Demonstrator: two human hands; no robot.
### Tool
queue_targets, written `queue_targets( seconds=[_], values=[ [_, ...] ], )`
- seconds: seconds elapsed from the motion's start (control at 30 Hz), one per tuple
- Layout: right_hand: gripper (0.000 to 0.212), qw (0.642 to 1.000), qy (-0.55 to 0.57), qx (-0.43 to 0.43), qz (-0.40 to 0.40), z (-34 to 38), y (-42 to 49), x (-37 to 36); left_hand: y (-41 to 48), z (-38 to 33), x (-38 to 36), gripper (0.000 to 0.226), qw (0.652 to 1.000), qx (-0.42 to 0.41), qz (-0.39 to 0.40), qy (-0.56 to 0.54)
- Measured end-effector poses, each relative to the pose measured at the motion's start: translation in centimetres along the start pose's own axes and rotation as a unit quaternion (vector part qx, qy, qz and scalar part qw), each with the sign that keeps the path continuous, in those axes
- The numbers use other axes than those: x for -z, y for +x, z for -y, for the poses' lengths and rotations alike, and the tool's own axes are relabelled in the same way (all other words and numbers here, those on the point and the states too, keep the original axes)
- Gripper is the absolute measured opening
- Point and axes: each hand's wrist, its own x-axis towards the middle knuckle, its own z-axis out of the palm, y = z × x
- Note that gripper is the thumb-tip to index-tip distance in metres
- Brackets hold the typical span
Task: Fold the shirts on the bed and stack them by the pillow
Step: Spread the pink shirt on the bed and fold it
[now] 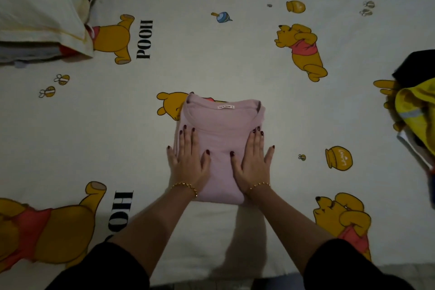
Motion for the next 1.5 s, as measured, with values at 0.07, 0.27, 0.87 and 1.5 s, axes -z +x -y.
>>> queue_targets(
  seconds=[0.07,0.27,0.87,1.5],
  values=[
    [0.078,1.0,0.025,-0.003,-0.017,0.1,1.6,0.6,1.4,-0.3,0.8,0.066,1.0,0.018,-0.016,-0.017],
    [0.066,0.979,0.165,-0.097,-0.07,-0.4,7.2,1.8,6.6,-0.5,2.2,0.049,0.982,0.125,-0.071,-0.12],
    [0.03,0.881,0.383,-0.268,-0.073,-0.3,8.5,5.2,7.1,1.4,5.7,0.031,0.869,0.258,-0.065,-0.418],
    [0.034,0.897,0.352,-0.267,-0.031,0.0,-1.0,5.7,-2.3,1.1,6.4,0.023,0.865,0.261,-0.048,-0.426]
  ],
)
